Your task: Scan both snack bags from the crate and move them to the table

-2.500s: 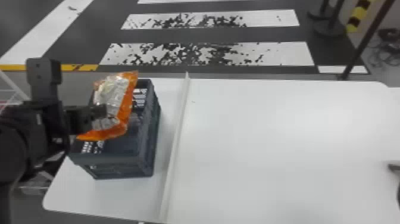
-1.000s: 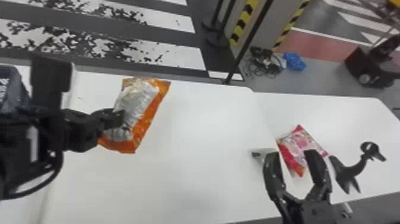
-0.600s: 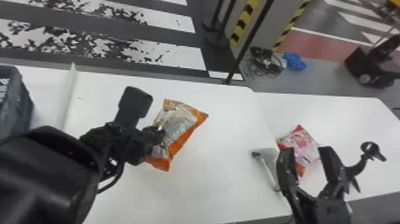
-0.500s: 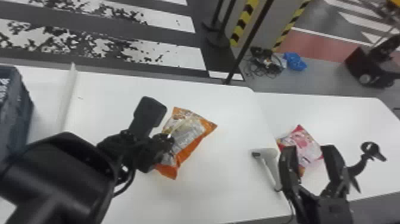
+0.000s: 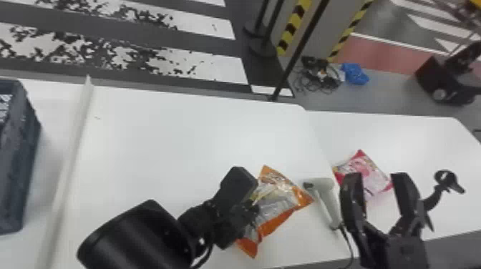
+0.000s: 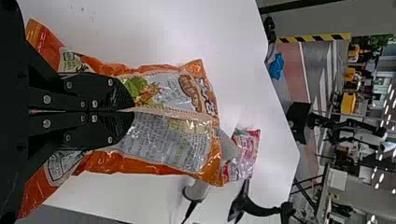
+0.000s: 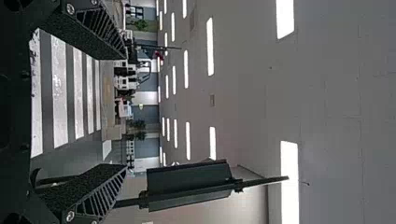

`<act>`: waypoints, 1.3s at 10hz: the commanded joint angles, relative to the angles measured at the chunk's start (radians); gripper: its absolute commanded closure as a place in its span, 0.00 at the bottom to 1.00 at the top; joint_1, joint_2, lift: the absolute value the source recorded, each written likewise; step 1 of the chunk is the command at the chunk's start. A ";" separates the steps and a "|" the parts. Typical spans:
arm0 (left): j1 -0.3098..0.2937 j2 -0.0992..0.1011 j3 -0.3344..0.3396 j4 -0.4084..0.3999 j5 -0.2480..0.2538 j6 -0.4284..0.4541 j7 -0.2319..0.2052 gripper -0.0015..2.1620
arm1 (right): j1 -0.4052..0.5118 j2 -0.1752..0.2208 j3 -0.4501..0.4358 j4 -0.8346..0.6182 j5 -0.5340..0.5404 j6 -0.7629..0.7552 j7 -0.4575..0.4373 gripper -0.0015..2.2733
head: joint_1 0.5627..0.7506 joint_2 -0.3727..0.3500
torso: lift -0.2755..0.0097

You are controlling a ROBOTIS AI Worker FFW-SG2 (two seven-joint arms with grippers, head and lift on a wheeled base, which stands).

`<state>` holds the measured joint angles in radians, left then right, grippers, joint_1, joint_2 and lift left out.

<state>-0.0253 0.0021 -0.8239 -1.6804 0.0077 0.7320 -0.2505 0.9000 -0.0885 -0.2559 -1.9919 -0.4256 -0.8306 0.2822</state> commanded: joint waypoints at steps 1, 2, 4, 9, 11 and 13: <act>-0.007 -0.005 0.005 0.027 0.006 -0.006 0.005 0.94 | 0.008 0.001 -0.006 0.001 -0.013 -0.011 0.000 0.05 | 0.70 0.03 | 0.66; -0.007 -0.005 0.016 0.030 0.009 -0.006 0.000 0.59 | 0.013 0.001 -0.011 0.001 -0.015 -0.020 0.000 0.05 | 0.70 0.03 | 0.66; -0.004 -0.005 0.031 0.028 0.021 0.004 -0.006 0.00 | 0.017 0.001 -0.012 -0.002 -0.019 -0.029 0.002 0.05 | 0.70 0.03 | 0.66; 0.130 0.006 0.183 -0.246 0.051 0.034 0.002 0.03 | 0.040 -0.002 -0.040 -0.011 -0.018 -0.057 0.003 0.05 | 0.70 0.03 | 0.66; 0.281 0.058 0.379 -0.441 0.044 -0.024 0.016 0.03 | 0.042 -0.007 -0.049 -0.007 -0.019 -0.057 0.017 0.05 | 0.70 0.03 | 0.66; 0.423 0.090 0.563 -0.545 0.063 -0.088 0.030 0.03 | 0.025 -0.011 -0.022 0.004 0.005 -0.044 0.026 0.05 | 0.70 0.03 | 0.66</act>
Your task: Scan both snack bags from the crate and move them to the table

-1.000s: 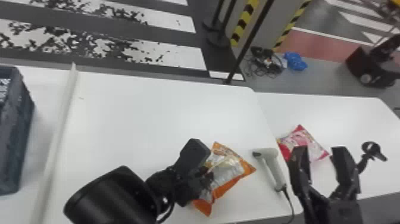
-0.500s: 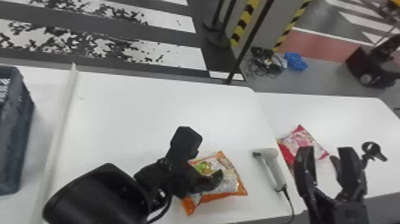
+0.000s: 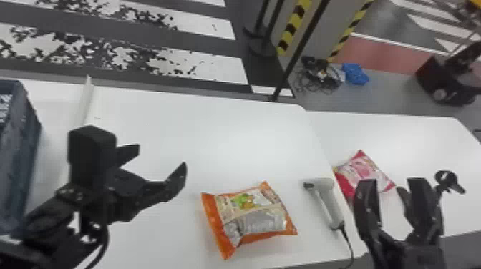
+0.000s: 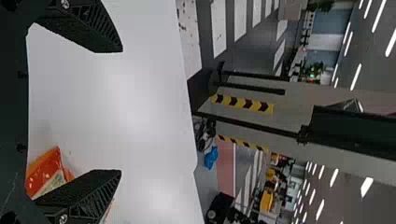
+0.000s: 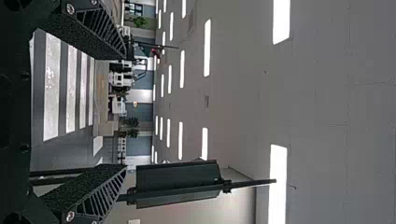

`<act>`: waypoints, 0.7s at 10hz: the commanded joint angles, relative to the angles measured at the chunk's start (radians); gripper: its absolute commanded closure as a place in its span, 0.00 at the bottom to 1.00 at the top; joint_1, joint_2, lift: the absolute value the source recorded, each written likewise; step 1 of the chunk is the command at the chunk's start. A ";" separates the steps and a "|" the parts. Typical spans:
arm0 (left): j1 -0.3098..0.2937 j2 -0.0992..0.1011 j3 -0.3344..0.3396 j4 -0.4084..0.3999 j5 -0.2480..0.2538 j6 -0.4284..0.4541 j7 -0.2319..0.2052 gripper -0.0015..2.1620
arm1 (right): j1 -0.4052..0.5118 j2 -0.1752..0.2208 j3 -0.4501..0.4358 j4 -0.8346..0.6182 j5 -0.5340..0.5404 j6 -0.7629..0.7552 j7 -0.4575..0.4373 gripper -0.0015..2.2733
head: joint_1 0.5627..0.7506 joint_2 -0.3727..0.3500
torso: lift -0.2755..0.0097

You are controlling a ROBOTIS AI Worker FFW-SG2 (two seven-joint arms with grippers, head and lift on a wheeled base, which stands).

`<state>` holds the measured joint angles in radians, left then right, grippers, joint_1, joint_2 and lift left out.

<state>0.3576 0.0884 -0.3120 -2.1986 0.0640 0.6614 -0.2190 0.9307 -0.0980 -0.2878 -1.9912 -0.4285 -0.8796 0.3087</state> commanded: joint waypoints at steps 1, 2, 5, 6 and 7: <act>0.106 0.014 0.119 -0.043 0.005 -0.119 0.006 0.03 | -0.015 -0.005 0.035 -0.001 0.044 0.057 0.000 0.05 | 0.70 0.03 | 0.66; 0.153 0.014 0.180 -0.044 0.007 -0.183 0.013 0.03 | -0.023 -0.008 0.059 -0.009 0.083 0.094 0.001 0.04 | 0.70 0.03 | 0.66; 0.238 0.014 0.275 -0.036 0.039 -0.337 0.012 0.04 | -0.020 -0.009 0.136 -0.012 0.237 0.118 0.027 0.04 | 0.70 0.15 | 0.66; 0.250 0.014 0.292 -0.036 0.066 -0.361 0.000 0.04 | -0.006 -0.009 0.156 -0.014 0.252 0.152 0.053 0.04 | 0.70 0.24 | 0.66; 0.251 0.016 0.294 -0.036 0.068 -0.368 -0.003 0.03 | 0.010 -0.009 0.168 -0.014 0.263 0.164 0.075 0.05 | 0.70 0.31 | 0.66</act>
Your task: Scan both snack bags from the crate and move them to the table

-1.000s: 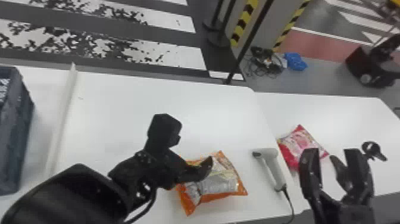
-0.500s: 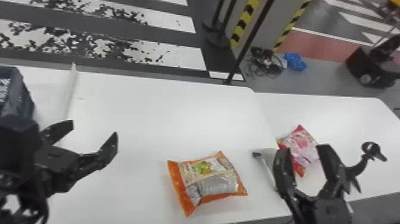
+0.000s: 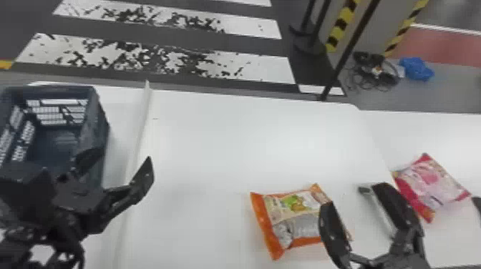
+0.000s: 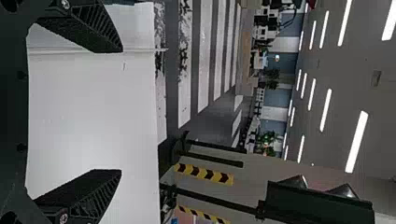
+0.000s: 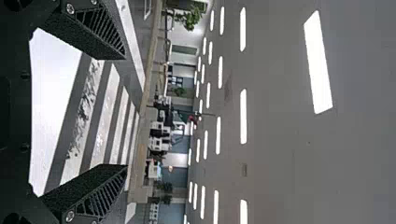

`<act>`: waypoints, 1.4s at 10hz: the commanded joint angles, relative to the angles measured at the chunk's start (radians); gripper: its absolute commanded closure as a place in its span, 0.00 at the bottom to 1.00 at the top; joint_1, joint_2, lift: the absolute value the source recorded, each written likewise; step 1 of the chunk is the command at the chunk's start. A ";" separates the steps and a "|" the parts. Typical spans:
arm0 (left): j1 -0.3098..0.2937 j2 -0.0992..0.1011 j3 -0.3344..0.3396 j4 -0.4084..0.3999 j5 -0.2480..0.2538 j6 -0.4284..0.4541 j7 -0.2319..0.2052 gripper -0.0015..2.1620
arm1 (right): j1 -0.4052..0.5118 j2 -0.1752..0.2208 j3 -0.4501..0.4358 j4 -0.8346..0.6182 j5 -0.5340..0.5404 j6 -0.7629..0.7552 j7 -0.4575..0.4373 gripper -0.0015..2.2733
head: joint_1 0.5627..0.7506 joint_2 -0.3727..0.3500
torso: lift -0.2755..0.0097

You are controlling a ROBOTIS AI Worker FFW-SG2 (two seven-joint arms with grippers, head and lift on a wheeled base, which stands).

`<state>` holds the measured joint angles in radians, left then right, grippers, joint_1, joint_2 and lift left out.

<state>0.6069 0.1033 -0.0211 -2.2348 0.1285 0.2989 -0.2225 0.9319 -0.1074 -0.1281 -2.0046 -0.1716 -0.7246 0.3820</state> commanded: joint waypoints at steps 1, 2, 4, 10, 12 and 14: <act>0.001 0.003 0.000 0.004 0.005 -0.011 -0.005 0.03 | 0.022 0.000 0.019 0.000 0.020 0.015 0.031 0.05 | 0.70 0.36 | 0.66; -0.004 0.010 -0.005 0.014 0.019 -0.033 -0.012 0.03 | 0.028 0.000 0.031 0.000 0.023 0.067 0.058 0.05 | 0.70 0.39 | 0.66; -0.006 0.016 -0.025 0.020 0.020 -0.054 -0.021 0.03 | 0.039 0.000 0.068 0.003 0.009 0.159 0.117 0.05 | 0.70 0.43 | 0.66; 0.011 0.027 -0.039 0.058 0.019 -0.109 -0.043 0.03 | -0.134 0.008 0.151 -0.005 -0.023 0.644 0.199 0.99 | 0.70 0.52 | 0.66; 0.016 0.027 -0.036 0.060 0.019 -0.119 -0.048 0.03 | -0.137 0.011 0.177 0.020 0.000 0.675 0.199 0.99 | 0.70 0.59 | 0.66; 0.010 0.027 -0.039 0.066 0.019 -0.119 -0.052 0.03 | -0.136 0.008 0.176 0.041 0.034 0.755 0.210 0.99 | 0.70 0.62 | 0.66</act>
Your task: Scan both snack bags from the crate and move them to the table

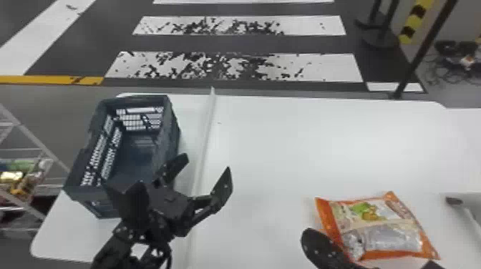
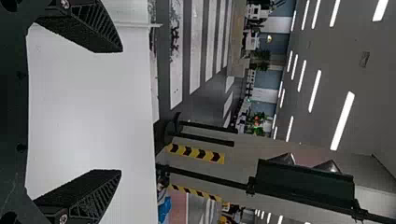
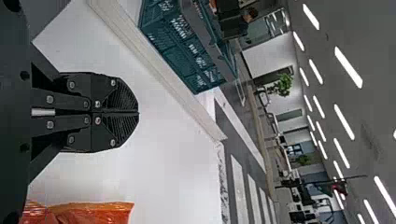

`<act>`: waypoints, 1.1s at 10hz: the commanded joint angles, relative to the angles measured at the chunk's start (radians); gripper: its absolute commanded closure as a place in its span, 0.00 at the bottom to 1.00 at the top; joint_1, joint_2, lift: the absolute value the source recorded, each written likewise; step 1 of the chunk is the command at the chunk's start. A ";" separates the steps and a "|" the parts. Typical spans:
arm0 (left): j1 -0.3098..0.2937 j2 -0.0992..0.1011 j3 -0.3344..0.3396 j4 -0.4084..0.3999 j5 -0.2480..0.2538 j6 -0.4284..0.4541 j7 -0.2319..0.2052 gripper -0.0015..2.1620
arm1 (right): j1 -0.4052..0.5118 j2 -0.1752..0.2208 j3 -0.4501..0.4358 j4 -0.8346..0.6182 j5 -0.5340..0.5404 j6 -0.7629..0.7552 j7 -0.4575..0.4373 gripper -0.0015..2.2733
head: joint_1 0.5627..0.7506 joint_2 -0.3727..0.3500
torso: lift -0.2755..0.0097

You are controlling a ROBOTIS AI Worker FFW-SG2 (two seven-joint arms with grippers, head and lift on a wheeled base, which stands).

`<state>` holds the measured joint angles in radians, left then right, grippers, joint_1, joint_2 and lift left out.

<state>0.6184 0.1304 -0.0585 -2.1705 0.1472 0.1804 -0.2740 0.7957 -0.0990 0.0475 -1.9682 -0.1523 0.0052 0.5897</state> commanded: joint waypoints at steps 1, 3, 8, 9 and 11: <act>-0.005 0.000 -0.004 0.005 0.000 0.000 -0.002 0.03 | 0.000 -0.002 -0.011 0.022 0.016 0.025 0.004 0.99 | 0.70 0.62 | 0.66; -0.006 0.000 -0.006 0.001 0.000 0.000 -0.004 0.03 | -0.003 -0.002 -0.048 0.038 0.011 0.077 0.004 0.99 | 0.70 0.60 | 0.66; 0.001 0.003 -0.006 -0.006 0.000 -0.015 -0.008 0.03 | -0.013 0.019 -0.163 0.051 -0.038 0.194 -0.002 0.99 | 0.70 0.46 | 0.66; 0.001 0.003 -0.011 -0.009 0.000 -0.015 -0.010 0.03 | -0.013 0.022 -0.186 0.051 -0.055 0.197 -0.002 0.99 | 0.70 0.44 | 0.66; 0.009 0.003 -0.018 -0.012 -0.002 -0.015 -0.010 0.03 | -0.013 0.027 -0.221 0.052 -0.070 0.197 -0.002 0.99 | 0.70 0.37 | 0.66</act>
<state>0.6249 0.1335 -0.0750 -2.1818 0.1457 0.1649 -0.2838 0.7822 -0.0736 -0.1640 -1.9168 -0.2208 0.2017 0.5875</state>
